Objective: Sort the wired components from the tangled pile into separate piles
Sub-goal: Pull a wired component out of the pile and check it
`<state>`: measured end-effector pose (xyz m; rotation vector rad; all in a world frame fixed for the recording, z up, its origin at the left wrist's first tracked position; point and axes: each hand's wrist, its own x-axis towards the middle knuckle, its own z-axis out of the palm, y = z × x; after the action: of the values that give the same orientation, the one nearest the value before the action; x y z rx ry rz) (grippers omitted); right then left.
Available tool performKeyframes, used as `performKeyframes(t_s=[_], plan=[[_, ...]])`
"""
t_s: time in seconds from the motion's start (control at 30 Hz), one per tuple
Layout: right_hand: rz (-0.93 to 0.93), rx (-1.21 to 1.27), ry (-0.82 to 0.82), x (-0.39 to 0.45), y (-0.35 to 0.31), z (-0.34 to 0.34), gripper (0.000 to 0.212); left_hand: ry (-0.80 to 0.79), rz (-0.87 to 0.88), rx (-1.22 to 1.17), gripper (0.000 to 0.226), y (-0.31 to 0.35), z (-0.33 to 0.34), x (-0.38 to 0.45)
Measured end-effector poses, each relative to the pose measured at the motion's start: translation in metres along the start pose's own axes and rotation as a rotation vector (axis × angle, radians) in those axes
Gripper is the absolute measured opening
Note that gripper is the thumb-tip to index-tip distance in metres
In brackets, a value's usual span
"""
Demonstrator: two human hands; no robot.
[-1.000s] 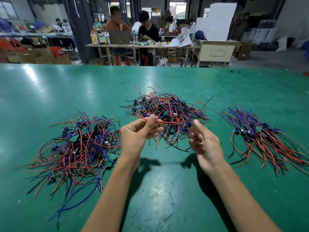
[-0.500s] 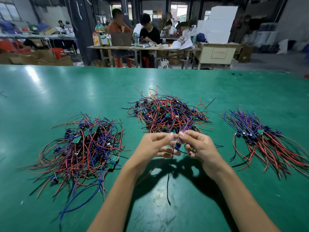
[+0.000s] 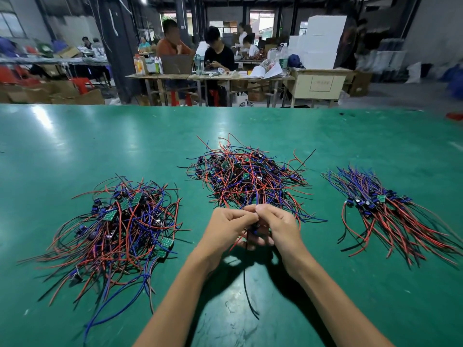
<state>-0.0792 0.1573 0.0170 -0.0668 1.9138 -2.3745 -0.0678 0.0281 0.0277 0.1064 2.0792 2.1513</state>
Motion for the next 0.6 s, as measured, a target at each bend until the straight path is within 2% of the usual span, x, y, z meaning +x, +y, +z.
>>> performKeyframes(t_s=[0.17,0.4,0.5,0.6], plan=[[0.038,-0.003,0.105,0.004,0.006,0.006,0.027,0.058,-0.012,0.092,0.025,-0.006,0.001,0.003],[-0.027,-0.121,0.327,0.021,0.009,-0.011,0.029,-0.137,-0.092,0.100,0.022,-0.005,-0.001,-0.001],[-0.016,-0.072,0.414,0.024,0.012,-0.017,0.031,-0.205,-0.139,0.108,0.022,-0.005,0.000,-0.003],[-0.011,0.041,0.418,0.023,0.013,-0.016,0.031,-0.239,-0.169,0.101,0.021,-0.002,-0.004,-0.005]])
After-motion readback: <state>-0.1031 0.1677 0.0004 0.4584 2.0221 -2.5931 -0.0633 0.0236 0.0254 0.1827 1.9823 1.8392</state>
